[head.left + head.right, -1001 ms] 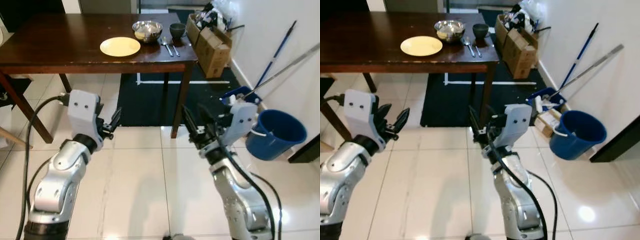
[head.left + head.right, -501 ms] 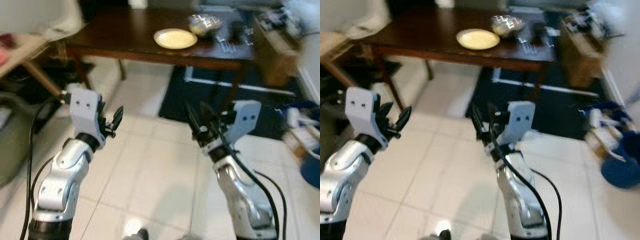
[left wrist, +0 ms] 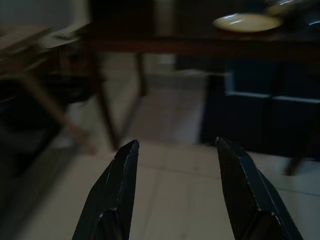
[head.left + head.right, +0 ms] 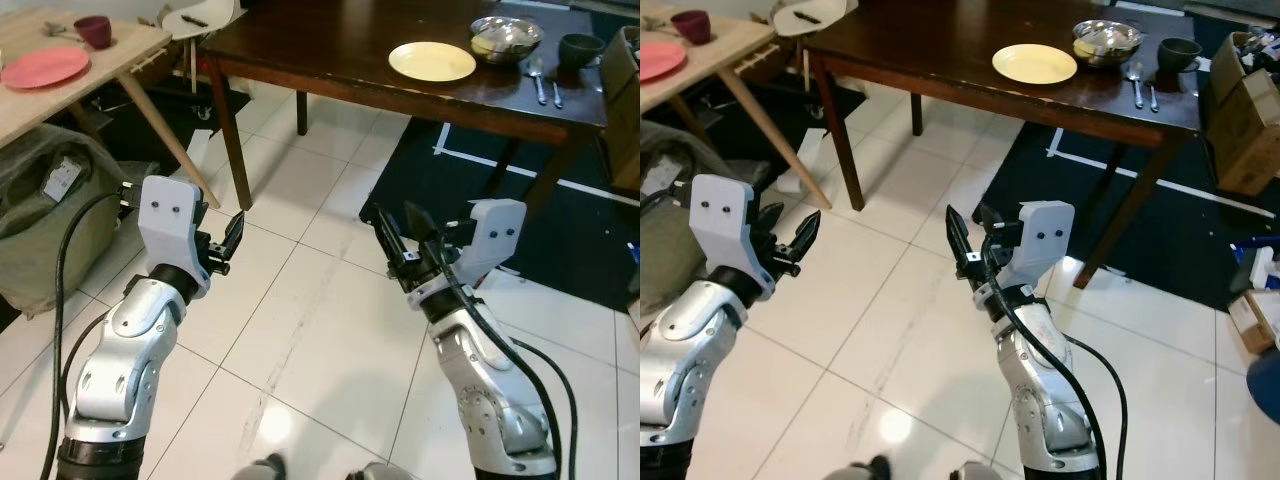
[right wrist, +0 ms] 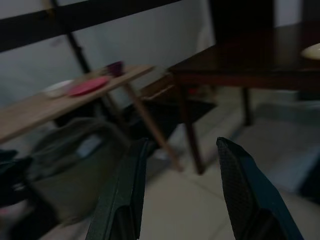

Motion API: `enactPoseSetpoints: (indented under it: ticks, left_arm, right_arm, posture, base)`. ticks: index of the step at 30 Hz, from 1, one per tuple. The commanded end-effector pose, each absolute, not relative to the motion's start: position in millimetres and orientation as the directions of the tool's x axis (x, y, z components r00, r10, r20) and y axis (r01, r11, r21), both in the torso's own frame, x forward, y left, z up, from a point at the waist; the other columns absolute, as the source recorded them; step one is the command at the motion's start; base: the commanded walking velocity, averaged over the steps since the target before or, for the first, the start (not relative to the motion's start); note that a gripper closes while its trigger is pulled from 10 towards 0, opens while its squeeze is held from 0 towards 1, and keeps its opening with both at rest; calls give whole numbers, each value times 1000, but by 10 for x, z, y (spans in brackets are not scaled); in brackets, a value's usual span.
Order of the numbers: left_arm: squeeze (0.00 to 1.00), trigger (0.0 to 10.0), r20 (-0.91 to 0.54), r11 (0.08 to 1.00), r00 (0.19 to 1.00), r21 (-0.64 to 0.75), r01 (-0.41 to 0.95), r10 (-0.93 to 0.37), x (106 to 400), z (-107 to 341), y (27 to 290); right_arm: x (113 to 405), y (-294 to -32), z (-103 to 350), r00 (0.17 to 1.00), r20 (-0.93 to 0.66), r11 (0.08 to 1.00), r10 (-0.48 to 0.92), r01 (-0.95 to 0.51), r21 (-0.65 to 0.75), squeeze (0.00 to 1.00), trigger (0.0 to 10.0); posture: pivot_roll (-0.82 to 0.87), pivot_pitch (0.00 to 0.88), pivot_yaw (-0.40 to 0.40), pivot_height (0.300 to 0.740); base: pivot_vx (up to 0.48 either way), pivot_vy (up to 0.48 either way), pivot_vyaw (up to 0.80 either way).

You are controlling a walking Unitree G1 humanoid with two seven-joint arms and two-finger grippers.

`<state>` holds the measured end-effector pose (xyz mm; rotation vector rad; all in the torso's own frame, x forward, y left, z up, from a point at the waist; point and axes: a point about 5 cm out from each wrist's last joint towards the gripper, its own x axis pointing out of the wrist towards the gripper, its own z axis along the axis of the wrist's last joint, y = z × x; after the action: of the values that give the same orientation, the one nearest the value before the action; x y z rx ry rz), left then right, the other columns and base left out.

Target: Setting the table

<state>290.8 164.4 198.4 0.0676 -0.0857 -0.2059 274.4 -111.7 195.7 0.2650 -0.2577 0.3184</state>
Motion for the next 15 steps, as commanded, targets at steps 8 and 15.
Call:
enactPoseSetpoints:
  ticks: [8,15]
  left_arm:
    - [0,10000,66,974,976,106,200,-208,2920,1946,1636]
    - [0,10000,70,972,974,108,208,-216,2923,1955,1630]
  right_arm:
    - [2766,-1170,1915,937,268,930,224,-288,231,0,10000]
    - [2782,-1242,1911,948,269,939,170,-239,247,0,10000]
  posture:
    - [-68,25,58,740]
    - [-68,26,64,740]
  base:
    - [263,0,184]
    - [480,0,0]
